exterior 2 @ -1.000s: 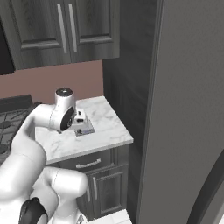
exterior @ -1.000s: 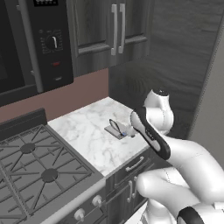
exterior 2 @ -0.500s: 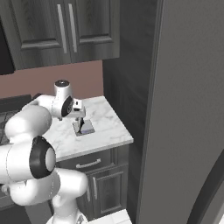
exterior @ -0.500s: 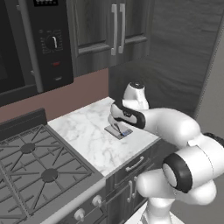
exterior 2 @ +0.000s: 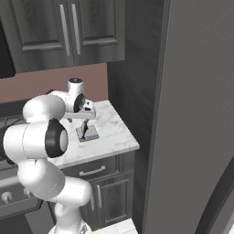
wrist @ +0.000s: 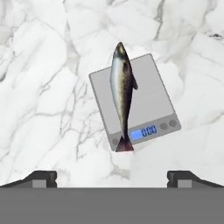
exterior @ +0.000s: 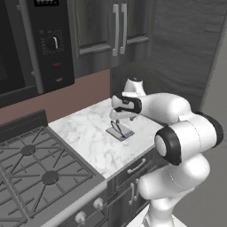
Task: Take the fish from the fridge and place it on the digital scale on the counter by the fridge. Wait a few seconds for a reading, then move it to the plate on the dining counter.
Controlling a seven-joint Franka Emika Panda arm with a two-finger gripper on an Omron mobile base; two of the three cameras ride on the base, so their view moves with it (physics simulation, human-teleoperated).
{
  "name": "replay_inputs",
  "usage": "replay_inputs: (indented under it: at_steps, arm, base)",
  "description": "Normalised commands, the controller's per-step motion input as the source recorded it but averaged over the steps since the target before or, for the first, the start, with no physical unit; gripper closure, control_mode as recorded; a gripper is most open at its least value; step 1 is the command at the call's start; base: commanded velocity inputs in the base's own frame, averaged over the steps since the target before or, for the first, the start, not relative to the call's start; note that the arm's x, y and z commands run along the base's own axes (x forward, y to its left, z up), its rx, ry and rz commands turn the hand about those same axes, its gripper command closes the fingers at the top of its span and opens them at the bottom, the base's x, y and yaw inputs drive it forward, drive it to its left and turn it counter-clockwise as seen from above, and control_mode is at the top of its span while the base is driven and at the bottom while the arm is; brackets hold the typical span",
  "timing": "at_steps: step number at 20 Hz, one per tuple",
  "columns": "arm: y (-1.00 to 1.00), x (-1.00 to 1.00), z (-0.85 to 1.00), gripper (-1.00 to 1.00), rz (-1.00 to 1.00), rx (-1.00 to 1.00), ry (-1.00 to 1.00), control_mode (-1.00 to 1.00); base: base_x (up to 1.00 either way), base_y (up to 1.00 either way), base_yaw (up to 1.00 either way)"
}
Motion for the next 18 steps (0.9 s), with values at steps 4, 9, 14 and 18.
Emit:
replay_inputs:
  at_steps: [4,9,14,18]
  arm:
    - [-0.05,0.22,-0.54,-1.00,0.00,0.00,0.06,-1.00]
    - [0.01,0.28,-0.51,-1.00,0.00,0.00,0.05,-1.00]
    - [0.03,0.54,-0.23,-1.00,0.00,0.00,0.06,-1.00]
    - [0.07,0.44,-0.06,-1.00,0.00,0.00,0.05,-1.00]
  base:
    - [0.00,0.00,0.00]
    - [0.00,0.00,0.00]
    - [0.00,0.00,0.00]
    - [0.00,0.00,0.00]
